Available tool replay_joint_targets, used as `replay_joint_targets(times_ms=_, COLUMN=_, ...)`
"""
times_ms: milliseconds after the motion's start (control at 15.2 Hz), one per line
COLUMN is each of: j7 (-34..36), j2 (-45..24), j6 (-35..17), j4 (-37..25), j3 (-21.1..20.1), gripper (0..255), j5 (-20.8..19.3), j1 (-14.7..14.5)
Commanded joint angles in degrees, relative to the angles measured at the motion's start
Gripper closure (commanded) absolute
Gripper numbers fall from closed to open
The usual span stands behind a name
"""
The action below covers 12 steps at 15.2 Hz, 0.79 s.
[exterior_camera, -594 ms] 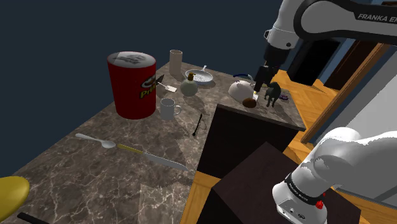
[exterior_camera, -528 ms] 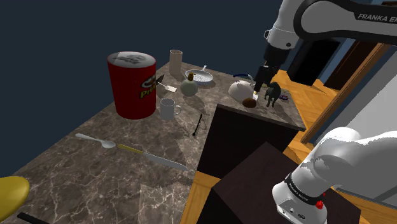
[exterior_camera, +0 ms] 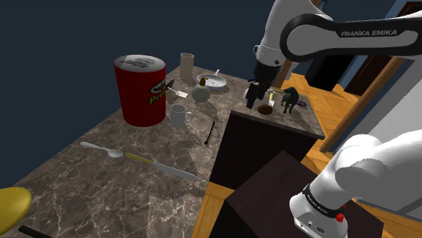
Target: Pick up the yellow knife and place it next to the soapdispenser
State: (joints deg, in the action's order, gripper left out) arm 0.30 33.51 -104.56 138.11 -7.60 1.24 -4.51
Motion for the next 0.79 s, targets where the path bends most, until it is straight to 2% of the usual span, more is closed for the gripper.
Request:
replay_joint_targets(times_ms=0, j7=0.5, j2=-2.7, j6=-2.5, j4=-0.2, j3=-1.3, gripper=0, j5=0.6, j1=-0.9)
replay_joint_targets(times_ms=396, j7=2.5, j2=-12.7, j6=-10.1, j4=-2.4, j3=-5.5, gripper=0, j5=1.3, j1=-3.2)
replay_joint_targets(times_ms=726, j7=4.6, j2=-21.7, j6=-15.5, j4=-5.8, j3=-8.8, gripper=0, j5=0.5, j1=-4.8)
